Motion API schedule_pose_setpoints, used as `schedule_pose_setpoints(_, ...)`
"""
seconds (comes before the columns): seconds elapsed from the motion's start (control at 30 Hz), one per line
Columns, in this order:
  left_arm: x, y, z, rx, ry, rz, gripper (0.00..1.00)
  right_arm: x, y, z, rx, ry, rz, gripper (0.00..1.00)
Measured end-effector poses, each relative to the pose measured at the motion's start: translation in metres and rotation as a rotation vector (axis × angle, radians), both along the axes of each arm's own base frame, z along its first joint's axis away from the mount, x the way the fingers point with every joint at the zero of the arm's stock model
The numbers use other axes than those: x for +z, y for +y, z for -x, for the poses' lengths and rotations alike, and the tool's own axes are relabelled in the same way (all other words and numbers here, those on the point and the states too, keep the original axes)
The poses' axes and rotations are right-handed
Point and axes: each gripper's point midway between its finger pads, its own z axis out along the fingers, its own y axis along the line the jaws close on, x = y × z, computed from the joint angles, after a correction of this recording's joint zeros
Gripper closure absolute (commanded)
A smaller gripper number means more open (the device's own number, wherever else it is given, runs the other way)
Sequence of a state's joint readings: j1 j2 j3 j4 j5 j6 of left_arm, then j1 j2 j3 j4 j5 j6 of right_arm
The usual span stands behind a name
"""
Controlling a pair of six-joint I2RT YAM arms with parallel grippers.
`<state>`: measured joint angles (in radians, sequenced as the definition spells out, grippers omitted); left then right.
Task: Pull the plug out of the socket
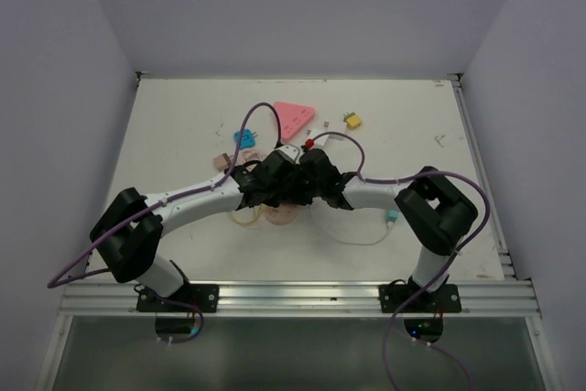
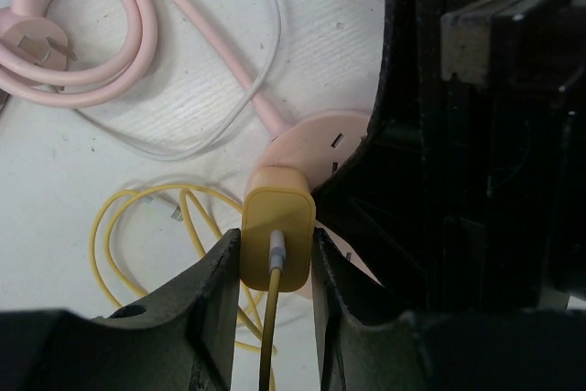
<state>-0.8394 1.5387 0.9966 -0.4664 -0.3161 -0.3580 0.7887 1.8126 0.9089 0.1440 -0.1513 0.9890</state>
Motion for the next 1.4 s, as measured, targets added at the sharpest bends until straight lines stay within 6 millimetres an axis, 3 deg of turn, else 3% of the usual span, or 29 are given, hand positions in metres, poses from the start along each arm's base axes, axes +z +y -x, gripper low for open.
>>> schedule_pose_setpoints(0.47, 0.003, 0.015, -0.005, 0.113, 0.034, 0.034, 1.0, -0.002, 0.007, -0.001, -0.012, 0.02, 0.01, 0.83)
schedule_pose_setpoints(0.53, 0.017, 0.015, -0.014, 0.137, 0.016, 0.073, 1.0, -0.002, 0.008, -0.002, -0.013, 0.021, 0.009, 0.83)
schedule_pose_setpoints(0.63, 0.065, 0.002, -0.04, 0.161, -0.089, 0.193, 1.0, -0.002, 0.009, -0.003, -0.012, 0.023, 0.01, 0.83)
schedule_pose_setpoints(0.73, 0.105, -0.009, -0.053, 0.165, -0.173, 0.288, 1.0, -0.002, 0.011, -0.003, -0.011, 0.022, 0.008, 0.83)
schedule_pose_setpoints(0.8, 0.118, -0.01, -0.056, 0.165, -0.199, 0.315, 1.0, -0.002, 0.011, -0.003, -0.011, 0.022, 0.008, 0.82)
schedule_pose_setpoints(0.9, 0.117, -0.003, -0.058, 0.182, -0.198, 0.306, 1.0, -0.002, 0.011, -0.003, -0.011, 0.02, 0.005, 0.82)
schedule_pose_setpoints(1.07, 0.105, 0.047, -0.071, 0.307, -0.202, 0.268, 1.0, -0.001, 0.009, -0.005, -0.026, 0.012, -0.021, 0.8)
schedule_pose_setpoints(1.2, 0.092, 0.111, -0.078, 0.466, -0.208, 0.24, 1.0, -0.001, 0.009, -0.006, -0.03, 0.012, -0.038, 0.79)
schedule_pose_setpoints(1.4, 0.061, 0.172, -0.072, 0.647, -0.188, 0.269, 1.0, -0.001, 0.009, -0.006, -0.026, 0.017, -0.06, 0.79)
